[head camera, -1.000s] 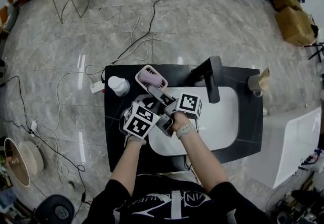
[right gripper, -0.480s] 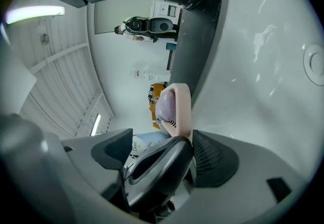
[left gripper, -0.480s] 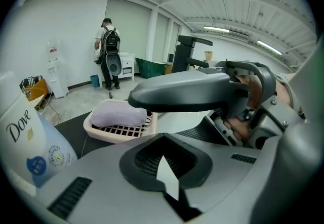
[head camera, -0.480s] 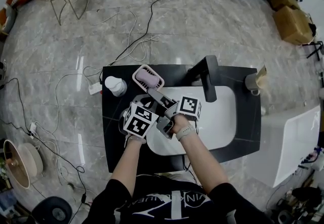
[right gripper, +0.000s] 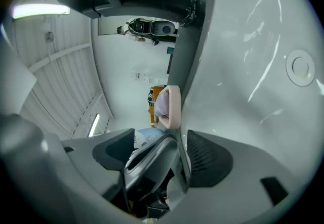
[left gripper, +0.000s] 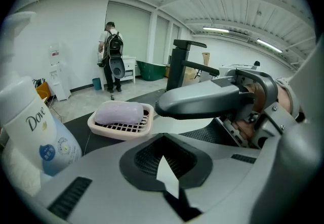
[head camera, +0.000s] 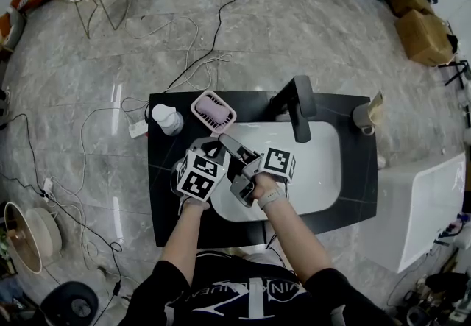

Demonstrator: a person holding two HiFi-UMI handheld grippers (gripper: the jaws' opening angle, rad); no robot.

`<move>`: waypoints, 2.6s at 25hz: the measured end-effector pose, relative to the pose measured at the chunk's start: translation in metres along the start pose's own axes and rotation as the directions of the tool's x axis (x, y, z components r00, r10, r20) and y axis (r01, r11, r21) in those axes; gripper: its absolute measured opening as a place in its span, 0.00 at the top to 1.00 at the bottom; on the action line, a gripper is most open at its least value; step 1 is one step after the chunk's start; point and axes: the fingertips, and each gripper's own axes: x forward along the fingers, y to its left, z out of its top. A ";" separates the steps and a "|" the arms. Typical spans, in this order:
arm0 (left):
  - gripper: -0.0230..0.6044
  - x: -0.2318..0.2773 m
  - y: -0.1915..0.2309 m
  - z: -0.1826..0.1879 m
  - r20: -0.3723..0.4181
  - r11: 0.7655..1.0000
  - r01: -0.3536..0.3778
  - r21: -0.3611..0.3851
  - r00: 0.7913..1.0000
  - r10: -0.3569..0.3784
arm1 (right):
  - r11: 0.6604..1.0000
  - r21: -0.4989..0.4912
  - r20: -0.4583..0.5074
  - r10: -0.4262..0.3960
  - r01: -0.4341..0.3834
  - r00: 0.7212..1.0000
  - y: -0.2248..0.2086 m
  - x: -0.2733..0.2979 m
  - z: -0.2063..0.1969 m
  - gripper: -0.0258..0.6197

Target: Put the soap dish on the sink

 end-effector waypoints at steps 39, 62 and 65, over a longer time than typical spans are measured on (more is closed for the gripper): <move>0.94 -0.230 -0.062 -0.038 0.442 0.950 -0.236 -0.203 0.844 0.304 | 0.270 -0.953 0.134 -0.040 0.139 0.990 0.095 -0.167 -0.099 0.90; 0.94 -0.352 -0.089 -0.021 0.644 0.909 -0.391 -0.148 0.659 0.388 | 0.099 -0.959 0.274 0.100 0.264 0.956 0.152 -0.266 -0.106 0.90; 0.94 -0.360 -0.094 -0.019 0.661 0.903 -0.406 -0.141 0.641 0.391 | 0.101 -0.956 0.285 0.113 0.274 0.952 0.153 -0.278 -0.104 0.90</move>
